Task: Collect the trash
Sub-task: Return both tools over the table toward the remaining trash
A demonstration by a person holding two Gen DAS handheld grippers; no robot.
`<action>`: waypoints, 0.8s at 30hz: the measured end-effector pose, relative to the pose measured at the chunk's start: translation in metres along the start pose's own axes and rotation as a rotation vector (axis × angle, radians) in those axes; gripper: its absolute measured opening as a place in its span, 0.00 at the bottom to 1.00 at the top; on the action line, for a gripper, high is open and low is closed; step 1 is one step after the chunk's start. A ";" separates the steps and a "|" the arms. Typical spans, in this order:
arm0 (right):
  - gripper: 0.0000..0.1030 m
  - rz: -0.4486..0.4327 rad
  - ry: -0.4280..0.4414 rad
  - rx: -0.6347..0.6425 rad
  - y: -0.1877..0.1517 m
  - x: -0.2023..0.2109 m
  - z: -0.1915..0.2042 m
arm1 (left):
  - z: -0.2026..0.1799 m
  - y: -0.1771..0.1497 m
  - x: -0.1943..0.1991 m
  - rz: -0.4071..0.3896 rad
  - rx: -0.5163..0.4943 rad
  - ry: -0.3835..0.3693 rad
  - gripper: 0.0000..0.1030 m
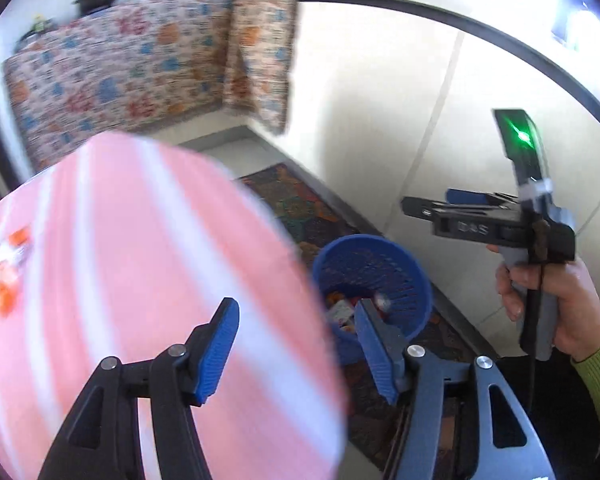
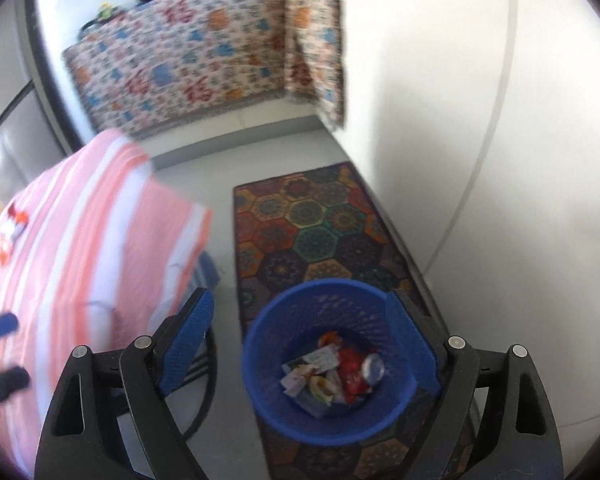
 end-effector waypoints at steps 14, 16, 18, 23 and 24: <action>0.90 0.050 0.310 0.366 -0.032 0.002 0.292 | 0.258 -0.096 0.082 0.038 0.334 0.469 0.60; 0.90 0.062 0.287 0.392 -0.031 -0.014 0.313 | 0.279 -0.103 0.081 0.044 0.382 0.480 0.60; 0.90 0.070 0.250 0.413 -0.032 -0.030 0.327 | 0.285 -0.110 0.086 0.020 0.422 0.460 0.69; 0.97 0.107 0.236 0.373 -0.039 -0.044 0.329 | 0.274 -0.111 0.090 0.012 0.417 0.464 0.73; 0.99 0.116 0.236 0.356 -0.039 -0.045 0.326 | 0.273 -0.109 0.088 0.014 0.414 0.463 0.75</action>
Point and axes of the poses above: each gripper's, at about its wrist camera, not at the fingertips, and x roughly against the way its jaws point, z to its left, y to its top, the point moved 1 cm from there along -x, roughly the way its jaws point, and after that the axes turned 1 degree about -x, right-handed, at the moved point
